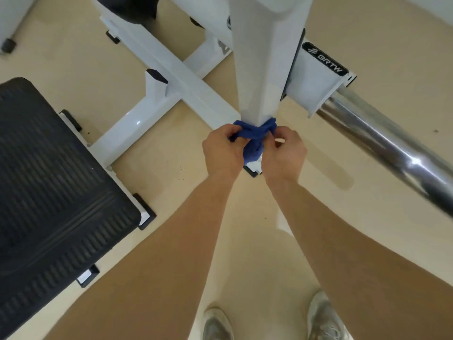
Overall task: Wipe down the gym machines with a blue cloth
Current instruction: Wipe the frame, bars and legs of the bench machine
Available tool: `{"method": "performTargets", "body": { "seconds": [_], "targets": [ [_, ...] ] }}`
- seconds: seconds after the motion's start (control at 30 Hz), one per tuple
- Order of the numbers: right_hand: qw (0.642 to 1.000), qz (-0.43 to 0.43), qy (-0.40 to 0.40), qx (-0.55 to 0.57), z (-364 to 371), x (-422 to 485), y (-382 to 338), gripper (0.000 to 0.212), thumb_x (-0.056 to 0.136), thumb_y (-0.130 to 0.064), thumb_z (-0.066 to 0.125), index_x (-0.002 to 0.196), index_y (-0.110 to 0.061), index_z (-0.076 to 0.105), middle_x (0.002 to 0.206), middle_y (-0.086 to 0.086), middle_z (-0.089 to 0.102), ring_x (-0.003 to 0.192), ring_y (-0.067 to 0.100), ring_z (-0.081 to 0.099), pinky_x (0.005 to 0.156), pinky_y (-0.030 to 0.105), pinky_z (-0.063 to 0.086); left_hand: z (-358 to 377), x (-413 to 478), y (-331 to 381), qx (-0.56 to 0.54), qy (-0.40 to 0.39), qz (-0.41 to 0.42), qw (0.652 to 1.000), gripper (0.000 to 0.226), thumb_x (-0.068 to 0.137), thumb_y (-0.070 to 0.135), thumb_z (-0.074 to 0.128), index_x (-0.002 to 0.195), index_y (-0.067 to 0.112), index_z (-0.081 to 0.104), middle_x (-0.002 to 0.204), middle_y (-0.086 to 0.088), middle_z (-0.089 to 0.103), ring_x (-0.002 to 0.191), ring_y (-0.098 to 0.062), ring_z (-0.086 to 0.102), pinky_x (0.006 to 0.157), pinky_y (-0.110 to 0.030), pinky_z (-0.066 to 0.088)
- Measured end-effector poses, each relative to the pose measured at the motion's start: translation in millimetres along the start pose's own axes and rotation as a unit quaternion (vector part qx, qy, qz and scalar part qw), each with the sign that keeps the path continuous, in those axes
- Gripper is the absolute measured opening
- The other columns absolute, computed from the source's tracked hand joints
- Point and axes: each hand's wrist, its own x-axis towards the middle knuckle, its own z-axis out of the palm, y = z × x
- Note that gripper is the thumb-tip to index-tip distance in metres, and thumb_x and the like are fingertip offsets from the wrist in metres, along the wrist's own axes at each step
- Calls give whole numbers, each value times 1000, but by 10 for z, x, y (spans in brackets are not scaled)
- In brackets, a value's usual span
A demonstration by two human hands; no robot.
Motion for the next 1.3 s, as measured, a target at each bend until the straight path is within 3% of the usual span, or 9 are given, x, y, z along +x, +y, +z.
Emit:
{"method": "performTargets", "body": {
  "seconds": [0.07,0.3,0.5,0.57,0.67,0.8,0.97,1.17,1.3],
  "targets": [
    [1000,23,-9,-19,34,-9,132,12,93,-14,56,92,-7,66,99,9,66,86,25,62,72,33,48,37,-51,-98,34,-19,12,999,10,80,8,62,78,14,69,60,11,58,57,-2,50,56,-14,41],
    [991,80,-47,-99,81,-34,490,14,92,-10,53,93,-4,66,95,15,67,86,33,61,74,35,46,131,-196,-442,136,-76,41,987,10,78,13,62,75,22,66,58,10,56,60,-11,53,56,-22,41],
    [987,34,-68,-141,65,-23,477,20,91,-7,52,71,-11,49,76,11,51,70,26,42,56,30,21,108,-207,-520,124,-71,40,989,18,78,12,58,65,23,52,51,11,46,50,-5,40,52,-18,33],
    [986,26,-100,-134,107,10,380,16,92,-12,55,77,-9,58,76,9,60,71,27,50,56,29,32,28,-144,-503,107,-56,25,992,25,82,10,60,65,28,53,51,15,49,50,0,46,53,-10,32],
    [993,20,-91,-69,245,-24,241,11,93,-17,57,88,-11,65,88,7,69,81,28,61,72,36,49,-94,-16,-466,106,-33,17,994,15,83,10,61,74,22,62,60,14,55,55,1,49,53,-10,34],
    [988,38,-144,-41,451,-250,213,11,94,-16,56,85,-11,61,86,5,66,76,22,59,70,35,48,-275,28,-674,157,-32,-4,987,10,84,9,60,82,16,67,67,9,60,59,-2,51,53,-8,36],
    [977,5,-186,-101,533,-246,407,12,95,-21,56,86,-12,60,85,2,61,71,18,55,60,30,38,-451,24,-1032,207,-72,-2,976,8,87,16,63,92,17,69,73,6,61,65,-10,55,55,-9,35],
    [944,-68,-246,-209,268,-59,636,8,94,-25,58,88,-19,56,87,-2,59,78,21,56,67,33,45,-396,-102,-1315,200,-163,-53,965,26,83,28,72,108,21,69,101,9,69,92,-15,64,82,-31,52],
    [924,-94,-244,-277,52,220,617,12,96,-25,57,97,-14,61,96,2,61,86,25,58,70,34,45,-252,104,-1193,186,-165,-55,967,32,82,33,76,110,22,67,104,9,67,92,-10,59,80,-21,45]
  ]
}}
